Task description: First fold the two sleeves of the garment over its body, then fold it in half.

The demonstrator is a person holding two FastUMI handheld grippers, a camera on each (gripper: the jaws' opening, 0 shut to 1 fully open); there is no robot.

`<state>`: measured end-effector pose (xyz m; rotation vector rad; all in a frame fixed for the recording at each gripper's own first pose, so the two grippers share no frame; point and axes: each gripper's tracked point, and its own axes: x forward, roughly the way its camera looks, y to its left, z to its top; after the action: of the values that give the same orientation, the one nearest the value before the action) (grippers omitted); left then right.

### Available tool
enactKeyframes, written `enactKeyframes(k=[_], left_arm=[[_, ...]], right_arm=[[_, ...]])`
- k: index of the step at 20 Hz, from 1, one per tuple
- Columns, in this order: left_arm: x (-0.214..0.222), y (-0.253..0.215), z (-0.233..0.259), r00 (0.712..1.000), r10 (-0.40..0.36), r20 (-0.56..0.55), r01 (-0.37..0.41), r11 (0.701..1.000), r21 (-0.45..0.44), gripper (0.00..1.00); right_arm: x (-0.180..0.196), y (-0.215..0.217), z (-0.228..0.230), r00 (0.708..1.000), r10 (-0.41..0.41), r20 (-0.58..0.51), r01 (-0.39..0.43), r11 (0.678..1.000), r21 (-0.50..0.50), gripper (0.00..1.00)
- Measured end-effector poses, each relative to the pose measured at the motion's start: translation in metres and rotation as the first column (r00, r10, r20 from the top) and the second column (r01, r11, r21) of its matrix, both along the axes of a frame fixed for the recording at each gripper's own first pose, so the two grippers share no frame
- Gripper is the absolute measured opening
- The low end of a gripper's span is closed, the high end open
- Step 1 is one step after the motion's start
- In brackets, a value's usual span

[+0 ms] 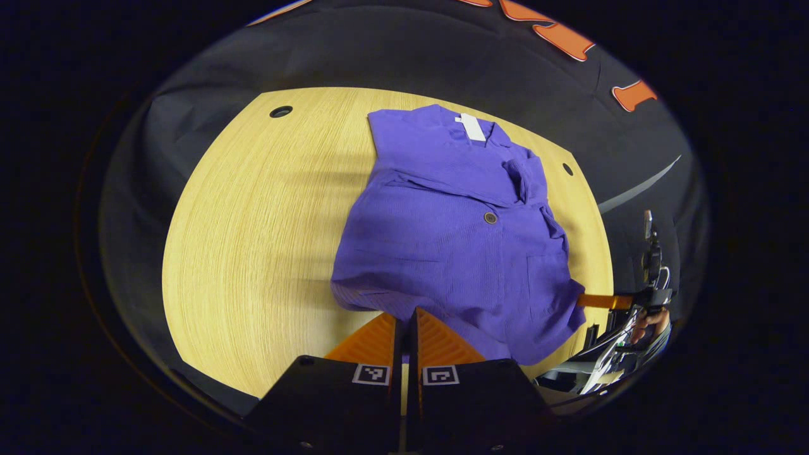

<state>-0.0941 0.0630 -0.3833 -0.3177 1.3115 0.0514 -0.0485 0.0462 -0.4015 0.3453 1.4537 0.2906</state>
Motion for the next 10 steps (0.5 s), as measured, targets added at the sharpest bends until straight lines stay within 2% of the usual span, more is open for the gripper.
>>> enactKeyframes(k=[3, 5, 10], left_arm=[[0.015, 0.002, 0.013, 0.999, -0.001, 0.033, 0.001, 1.0, -0.009, 0.05], [0.024, 0.003, 0.014, 0.999, -0.008, 0.05, 0.009, 1.0, -0.004, 0.05], [0.025, -0.001, 0.01, 0.999, 0.001, 0.045, -0.001, 1.0, -0.016, 0.05]], right_arm=[[0.032, 0.007, 0.028, 0.998, -0.03, 0.056, 0.027, 0.998, 0.063, 0.02], [0.04, -0.006, 0.021, 0.997, -0.009, 0.076, 0.01, 1.0, -0.007, 0.01], [-0.019, -0.023, -0.018, 0.995, 0.054, -0.087, -0.063, 0.993, -0.099, 0.01]])
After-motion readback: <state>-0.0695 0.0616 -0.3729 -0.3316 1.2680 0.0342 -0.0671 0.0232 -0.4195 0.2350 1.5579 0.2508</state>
